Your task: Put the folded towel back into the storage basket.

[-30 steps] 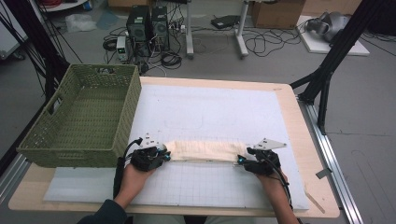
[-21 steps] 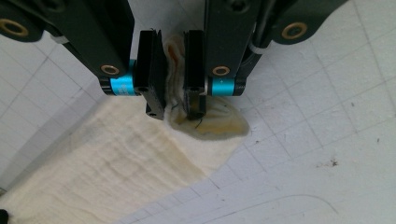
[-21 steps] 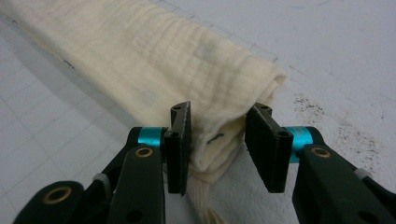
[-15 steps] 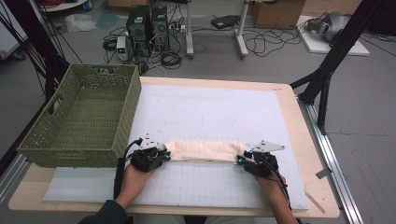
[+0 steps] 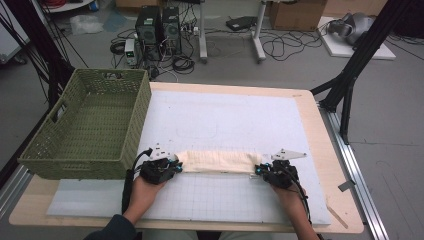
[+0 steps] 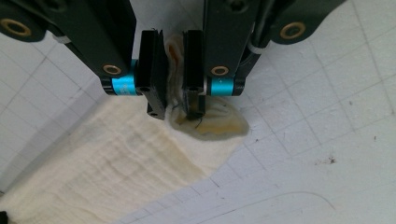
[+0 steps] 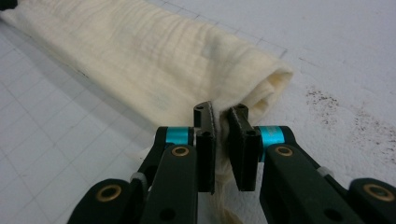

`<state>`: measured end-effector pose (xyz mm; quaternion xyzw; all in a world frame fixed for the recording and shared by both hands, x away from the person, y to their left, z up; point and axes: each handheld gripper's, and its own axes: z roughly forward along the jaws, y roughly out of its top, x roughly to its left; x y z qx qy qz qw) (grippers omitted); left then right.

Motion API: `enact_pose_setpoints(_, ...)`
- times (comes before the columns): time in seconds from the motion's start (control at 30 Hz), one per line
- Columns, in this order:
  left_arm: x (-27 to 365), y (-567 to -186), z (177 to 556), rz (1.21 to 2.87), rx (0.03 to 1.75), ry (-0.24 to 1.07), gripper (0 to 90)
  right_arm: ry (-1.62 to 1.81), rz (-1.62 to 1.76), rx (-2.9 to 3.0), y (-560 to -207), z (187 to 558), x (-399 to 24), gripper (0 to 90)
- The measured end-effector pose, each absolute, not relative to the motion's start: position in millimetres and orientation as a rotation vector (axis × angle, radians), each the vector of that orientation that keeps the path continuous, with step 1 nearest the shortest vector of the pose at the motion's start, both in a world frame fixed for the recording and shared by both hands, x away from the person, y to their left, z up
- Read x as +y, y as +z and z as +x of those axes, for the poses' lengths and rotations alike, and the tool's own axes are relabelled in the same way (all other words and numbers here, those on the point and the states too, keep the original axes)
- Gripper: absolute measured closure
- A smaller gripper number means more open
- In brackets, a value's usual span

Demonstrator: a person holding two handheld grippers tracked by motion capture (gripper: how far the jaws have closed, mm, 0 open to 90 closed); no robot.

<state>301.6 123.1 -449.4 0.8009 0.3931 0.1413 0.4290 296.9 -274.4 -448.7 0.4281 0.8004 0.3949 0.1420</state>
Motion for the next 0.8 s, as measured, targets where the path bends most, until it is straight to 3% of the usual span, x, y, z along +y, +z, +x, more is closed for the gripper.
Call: enact_pose_setpoints(0.8,125,-428,296,1.899,0.919,0.371,81.2,1.219,1.194,2.270,-435,291,-287,83.3)
